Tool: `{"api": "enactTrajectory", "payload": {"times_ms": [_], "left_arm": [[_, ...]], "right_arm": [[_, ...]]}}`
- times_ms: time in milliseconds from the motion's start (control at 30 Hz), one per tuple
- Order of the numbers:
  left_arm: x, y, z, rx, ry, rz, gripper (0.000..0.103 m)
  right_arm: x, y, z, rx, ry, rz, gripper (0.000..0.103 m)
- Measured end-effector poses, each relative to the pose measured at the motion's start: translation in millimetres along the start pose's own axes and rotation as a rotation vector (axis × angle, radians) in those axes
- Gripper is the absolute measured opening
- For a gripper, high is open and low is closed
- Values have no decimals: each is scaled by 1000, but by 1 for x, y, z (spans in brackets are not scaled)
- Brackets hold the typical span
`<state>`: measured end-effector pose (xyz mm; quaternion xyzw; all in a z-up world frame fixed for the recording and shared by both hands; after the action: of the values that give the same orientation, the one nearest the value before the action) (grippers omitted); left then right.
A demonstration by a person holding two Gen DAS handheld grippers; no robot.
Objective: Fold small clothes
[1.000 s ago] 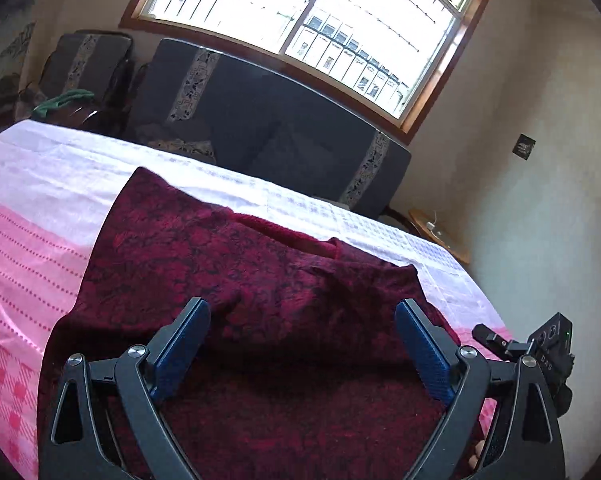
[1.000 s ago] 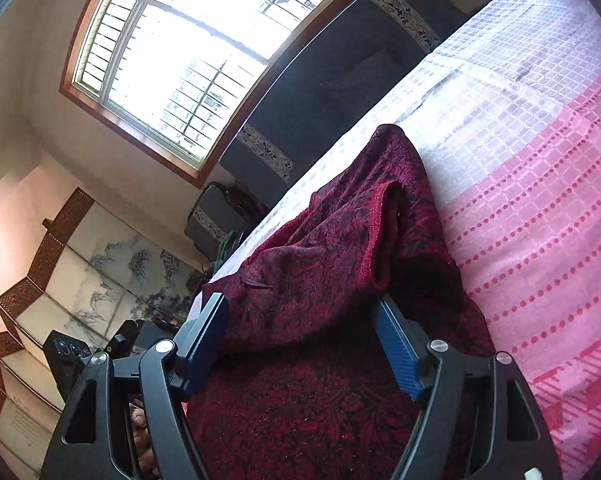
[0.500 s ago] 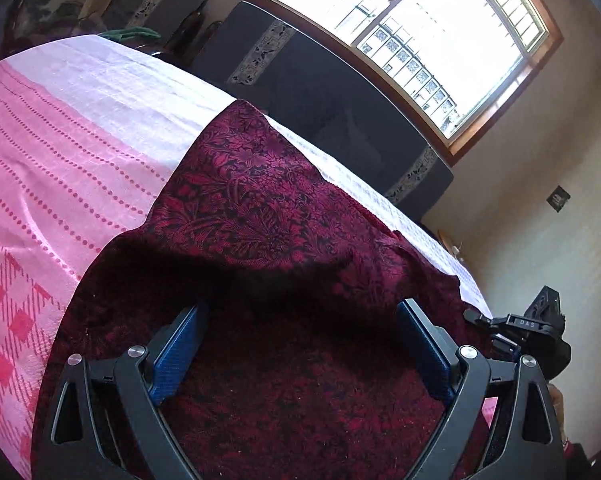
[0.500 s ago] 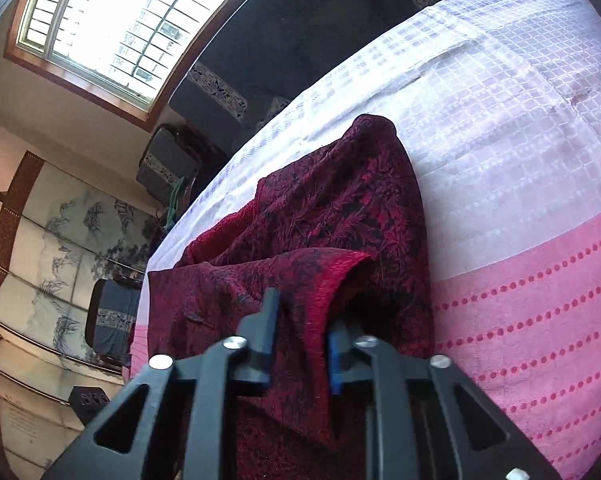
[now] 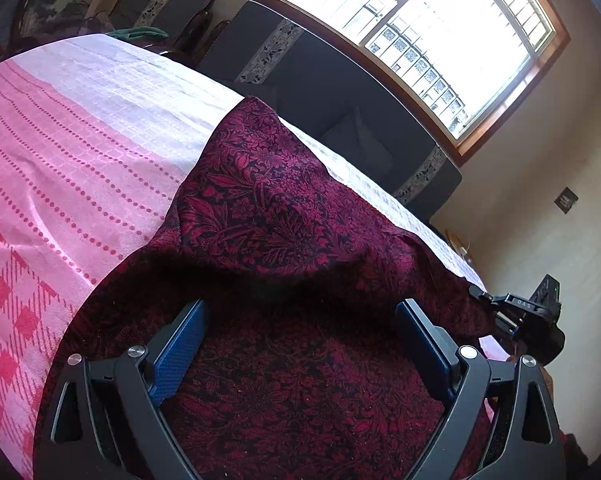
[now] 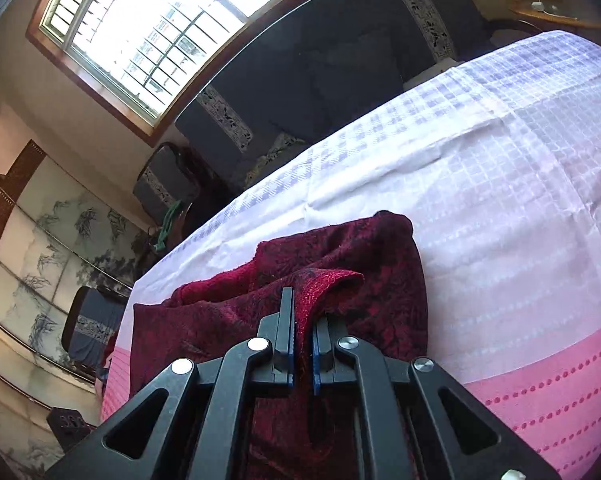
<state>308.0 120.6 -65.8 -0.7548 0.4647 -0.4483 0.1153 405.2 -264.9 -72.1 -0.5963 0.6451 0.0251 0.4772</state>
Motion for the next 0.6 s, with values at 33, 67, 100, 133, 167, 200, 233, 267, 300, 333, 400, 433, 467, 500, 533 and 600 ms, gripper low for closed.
{"api": "enactTrajectory", "payload": {"times_ms": [33, 67, 100, 133, 167, 200, 233, 267, 300, 333, 400, 433, 467, 500, 533, 600], "left_arm": [[0, 0, 0, 0, 0, 0, 94], [0, 0, 0, 0, 0, -1, 94], [0, 0, 0, -1, 0, 0, 94], [0, 0, 0, -1, -1, 0, 94], [0, 0, 0, -1, -1, 0, 94], [0, 0, 0, -1, -1, 0, 94], [1, -1, 1, -3, -2, 1, 94], [1, -1, 1, -4, -3, 2, 94], [0, -1, 2, -5, -4, 3, 94], [1, -1, 2, -6, -4, 4, 94], [1, -1, 2, -8, -6, 5, 94], [1, 0, 1, -9, -7, 7, 94], [2, 0, 1, -9, -7, 8, 94], [2, 0, 1, -10, -8, 8, 94], [2, 0, 1, -11, -8, 8, 94], [2, -2, 2, -11, -5, 5, 94]], "right_arm": [[3, 0, 1, 7, -7, 8, 8], [4, 0, 1, 12, -18, 16, 8], [3, -2, 1, 20, -29, 18, 8], [1, -3, -2, 35, -45, 11, 8], [-3, -6, -5, 51, -48, -6, 8], [-7, -9, -7, 63, -32, -26, 8], [-7, -11, -7, 64, -6, -42, 8], [-6, -11, -5, 57, 27, -53, 8], [-1, -10, -1, 40, 72, -63, 8], [5, -8, 3, 26, 105, -61, 8], [18, -1, 9, 2, 106, -32, 8], [20, 1, 9, 4, 98, -31, 7], [18, 0, 7, 15, 96, -35, 7], [17, 0, 6, 18, 99, -43, 7], [16, 0, 8, 12, 110, -53, 7], [18, 0, 10, 6, 123, -59, 8]]}}
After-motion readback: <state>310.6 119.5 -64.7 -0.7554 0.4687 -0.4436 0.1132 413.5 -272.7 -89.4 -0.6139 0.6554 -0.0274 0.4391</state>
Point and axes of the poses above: each gripper's, at about its wrist camera, not at the fingertips, and z roughly the way its jaws point, x to its right, y to its underside, the point moved 5 cm from there along z, roughly the way its jaws point, and after that the axes turned 2 degrees about -y, right-handed, at the moved point
